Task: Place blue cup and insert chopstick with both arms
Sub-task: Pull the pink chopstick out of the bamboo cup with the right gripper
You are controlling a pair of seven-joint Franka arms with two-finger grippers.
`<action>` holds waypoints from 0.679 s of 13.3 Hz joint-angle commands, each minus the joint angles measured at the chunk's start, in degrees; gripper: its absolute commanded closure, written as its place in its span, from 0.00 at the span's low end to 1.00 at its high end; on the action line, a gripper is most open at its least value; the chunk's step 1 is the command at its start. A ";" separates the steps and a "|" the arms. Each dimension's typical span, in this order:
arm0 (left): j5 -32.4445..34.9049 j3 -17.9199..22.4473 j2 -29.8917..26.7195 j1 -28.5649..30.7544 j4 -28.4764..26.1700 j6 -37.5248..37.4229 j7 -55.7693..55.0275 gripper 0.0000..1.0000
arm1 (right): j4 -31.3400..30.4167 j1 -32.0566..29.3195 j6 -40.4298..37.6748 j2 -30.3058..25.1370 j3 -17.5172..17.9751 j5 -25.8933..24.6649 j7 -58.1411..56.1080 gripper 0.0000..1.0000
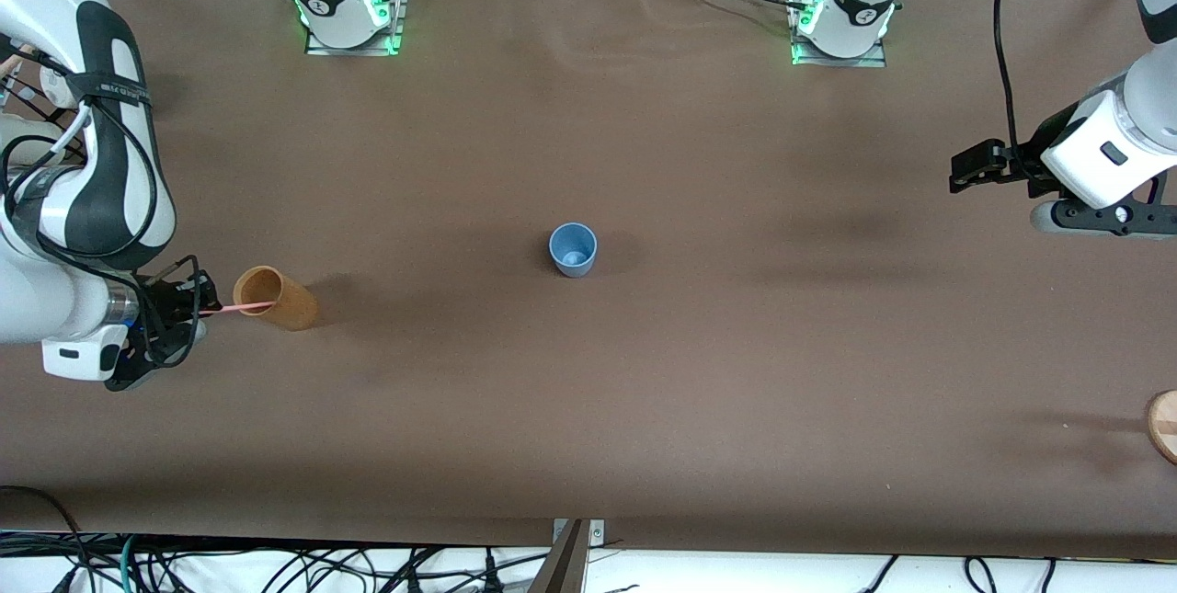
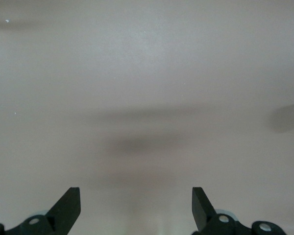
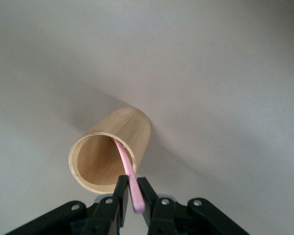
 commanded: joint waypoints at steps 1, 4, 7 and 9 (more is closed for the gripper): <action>0.70 -0.28 -0.46 0.21 -0.45 0.38 1.38 0.00 | 1.07 -0.71 -2.06 0.13 0.36 2.05 -0.71 0.98; 0.61 -0.28 -0.38 0.21 -0.45 0.38 1.29 0.00 | 2.12 -0.71 -3.99 -0.13 0.27 2.32 -0.62 1.00; 0.61 -0.28 -0.38 0.30 -0.45 0.38 1.29 0.00 | 5.63 -0.45 -7.24 -0.13 0.27 2.15 -0.44 1.00; 0.61 -0.19 -0.38 0.65 -0.45 0.38 1.29 0.00 | 7.30 -0.27 -8.91 -0.22 0.27 2.14 -0.01 1.00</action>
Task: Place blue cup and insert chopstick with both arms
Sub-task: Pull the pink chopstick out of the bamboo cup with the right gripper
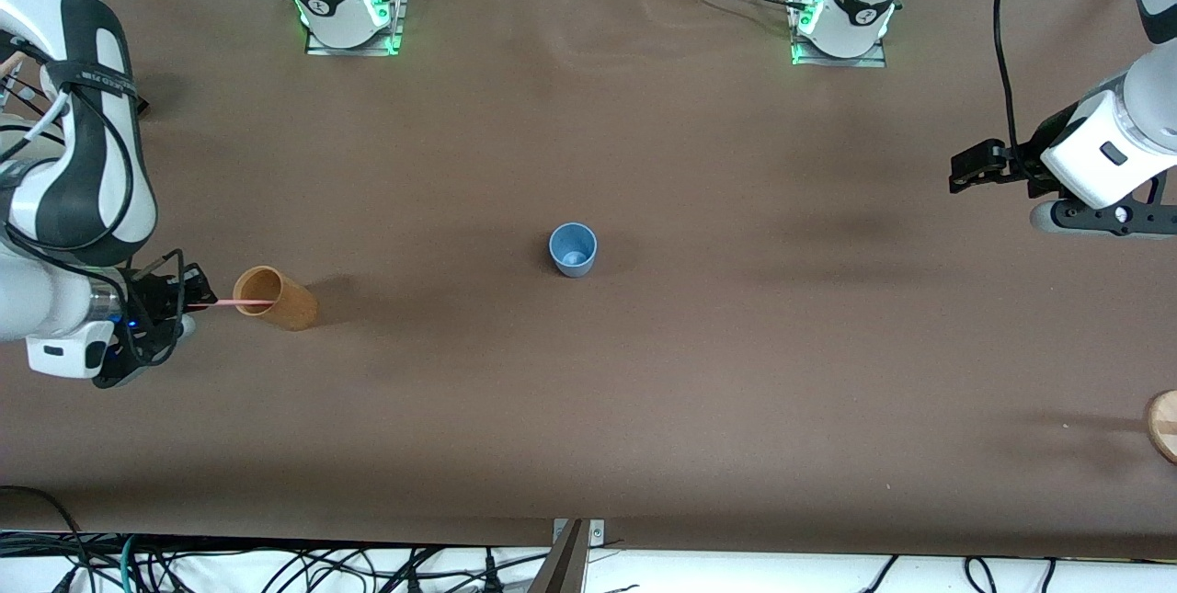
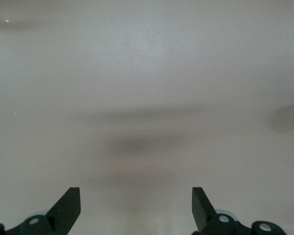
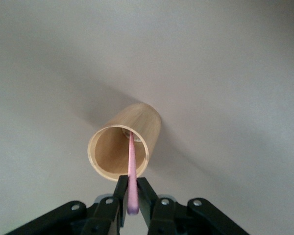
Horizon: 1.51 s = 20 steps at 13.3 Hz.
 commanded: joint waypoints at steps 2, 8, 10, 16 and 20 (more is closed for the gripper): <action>0.61 -0.29 -0.29 0.52 -0.43 0.36 1.27 0.00 | 3.21 0.09 -4.55 -0.23 0.48 0.34 1.03 1.00; 0.52 -0.20 -0.29 0.60 -0.43 0.45 1.27 0.00 | 6.63 2.90 -10.53 -2.77 0.31 -0.71 2.97 1.00; 0.52 -0.20 -0.29 0.60 -0.52 0.45 1.27 0.00 | 7.25 4.65 -11.67 -4.18 0.30 -2.03 3.93 1.00; 0.52 -0.20 0.06 0.69 -0.43 0.45 1.27 0.00 | 7.25 13.08 -14.31 -8.75 0.30 -4.93 12.18 1.00; 0.52 -0.20 -0.03 0.69 -0.43 0.45 1.27 0.00 | 7.25 21.34 -15.63 -10.33 0.39 -4.77 24.12 1.00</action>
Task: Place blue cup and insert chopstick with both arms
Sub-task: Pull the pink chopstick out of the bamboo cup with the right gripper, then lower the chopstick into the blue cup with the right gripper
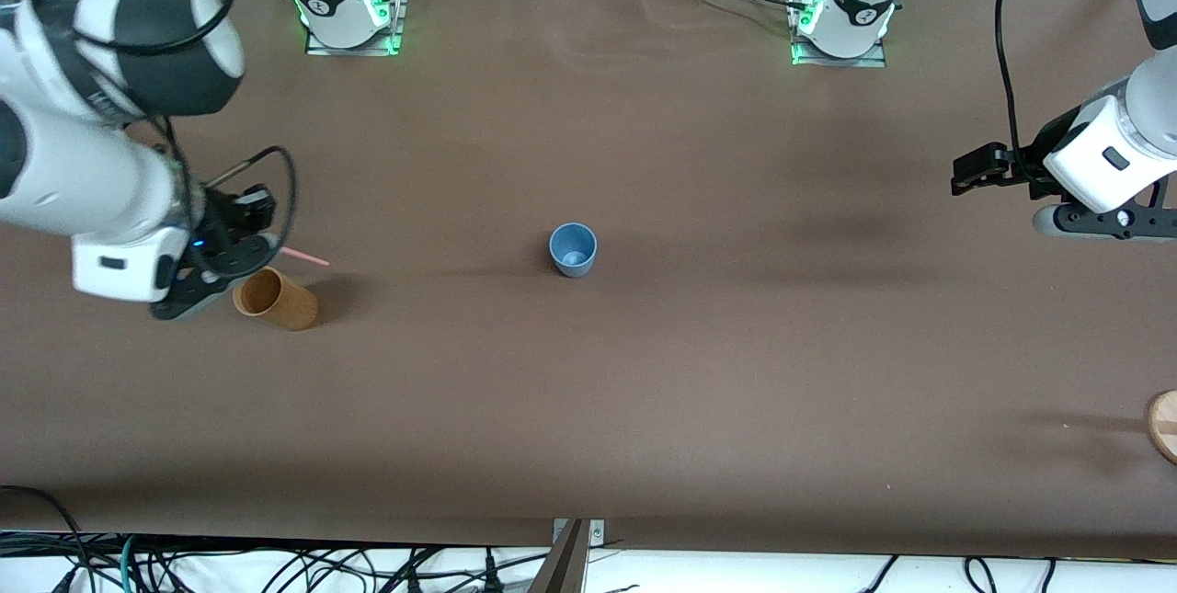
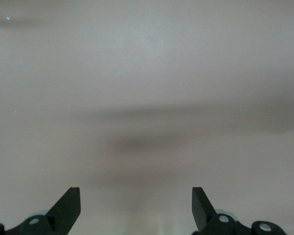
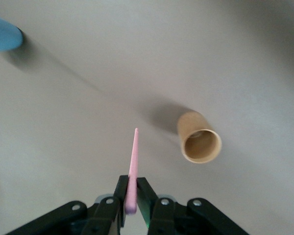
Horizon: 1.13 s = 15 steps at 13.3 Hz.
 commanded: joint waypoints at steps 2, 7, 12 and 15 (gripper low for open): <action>0.52 -0.27 -0.37 0.37 -0.37 0.42 1.27 0.00 | 0.28 7.90 -2.40 -1.19 0.09 -0.70 13.60 1.00; 0.52 -0.27 -0.28 0.37 -0.46 0.34 1.27 0.00 | 0.28 19.07 -1.10 -1.02 0.44 -0.18 32.51 1.00; 0.52 -0.27 -0.28 0.45 -0.46 0.34 1.27 0.00 | 0.28 23.83 6.01 -0.40 0.44 3.60 42.45 1.00; 0.52 -0.27 -0.28 0.37 -0.46 0.42 1.27 0.00 | 0.19 25.59 9.97 0.74 0.35 3.60 45.02 1.00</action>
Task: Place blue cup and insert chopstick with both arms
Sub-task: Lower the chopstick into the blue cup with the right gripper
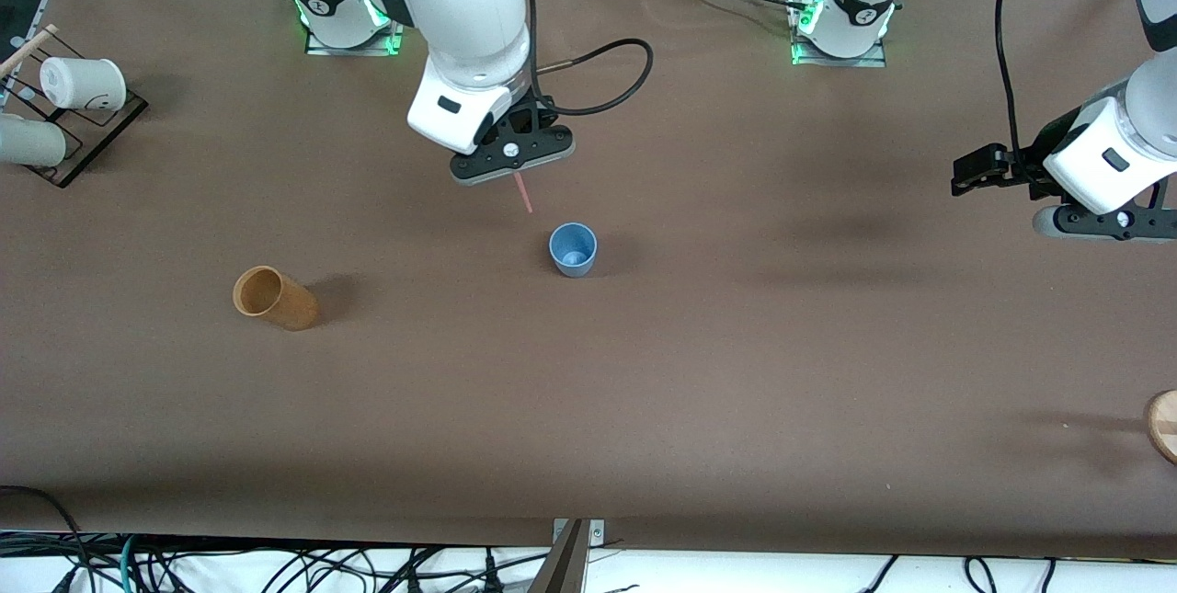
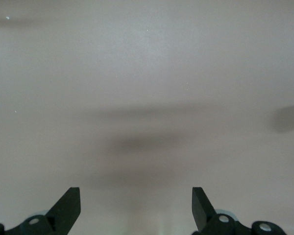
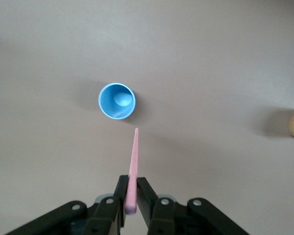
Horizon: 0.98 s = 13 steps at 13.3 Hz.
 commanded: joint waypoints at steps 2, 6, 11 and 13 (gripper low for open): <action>0.52 -0.27 -0.38 0.31 -0.46 0.33 1.27 0.00 | 0.22 2.35 4.63 2.10 -0.22 0.65 4.69 1.00; 0.52 -0.27 -0.38 0.31 -0.46 0.33 1.27 0.00 | 0.04 3.23 6.39 4.12 -0.31 0.56 4.97 1.00; 0.52 -0.27 -0.38 0.31 -0.46 0.33 1.27 0.00 | 0.04 3.15 7.36 6.93 -0.40 0.12 5.14 1.00; 0.52 -0.27 -0.38 0.31 -0.46 0.33 1.27 0.00 | -0.05 3.15 8.94 7.46 -0.40 -0.06 5.14 1.00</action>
